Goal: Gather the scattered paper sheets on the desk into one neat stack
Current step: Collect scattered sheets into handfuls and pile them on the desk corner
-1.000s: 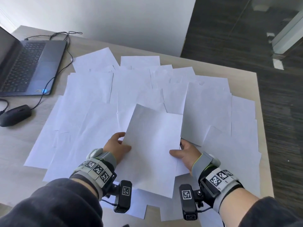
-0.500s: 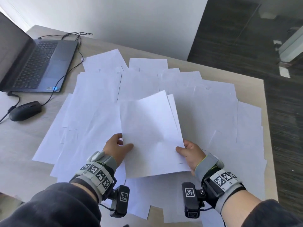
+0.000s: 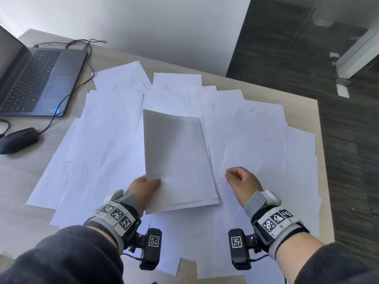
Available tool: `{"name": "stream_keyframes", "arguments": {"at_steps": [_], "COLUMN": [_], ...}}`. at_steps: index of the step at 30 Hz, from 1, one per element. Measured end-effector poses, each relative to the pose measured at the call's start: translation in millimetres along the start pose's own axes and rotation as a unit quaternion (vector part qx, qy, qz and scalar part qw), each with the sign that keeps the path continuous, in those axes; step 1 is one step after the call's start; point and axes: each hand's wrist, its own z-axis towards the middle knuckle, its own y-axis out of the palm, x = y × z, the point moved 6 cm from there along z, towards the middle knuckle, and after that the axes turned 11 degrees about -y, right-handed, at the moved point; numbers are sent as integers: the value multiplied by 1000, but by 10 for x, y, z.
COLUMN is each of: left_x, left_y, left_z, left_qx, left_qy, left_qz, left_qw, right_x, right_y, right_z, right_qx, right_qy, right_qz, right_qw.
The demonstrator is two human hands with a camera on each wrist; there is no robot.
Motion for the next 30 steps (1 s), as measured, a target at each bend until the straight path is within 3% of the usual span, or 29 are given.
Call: {"name": "stream_keyframes", "arguments": {"at_steps": [2, 5, 9, 18, 23, 27, 30], "left_x": [31, 66, 77, 90, 48, 58, 47], "left_y": [-82, -125, -104, -101, -96, -11, 94], "left_z": [47, 75, 96, 42, 35, -12, -30], "left_qx": [29, 37, 37, 36, 24, -2, -28], "left_qy": [14, 24, 26, 19, 11, 8, -4], "left_qz": [31, 48, 58, 61, 46, 23, 2], "left_qw": [999, 998, 997, 997, 999, 1000, 1000], "right_x": [51, 110, 210, 314, 281, 7, -214], "right_y": [-128, -146, -30, -43, -164, -204, -29], "right_z": [105, 219, 297, 332, 386, 300, 153], "right_qx": [14, -50, -130, -119, -63, 61, 43], "right_qy": [-28, -6, 40, 28, 6, -77, -163], "right_qz": [-133, -266, -352, -349, -320, -234, -175], "right_qw": [991, 963, 926, 929, 945, 967, 970]}}
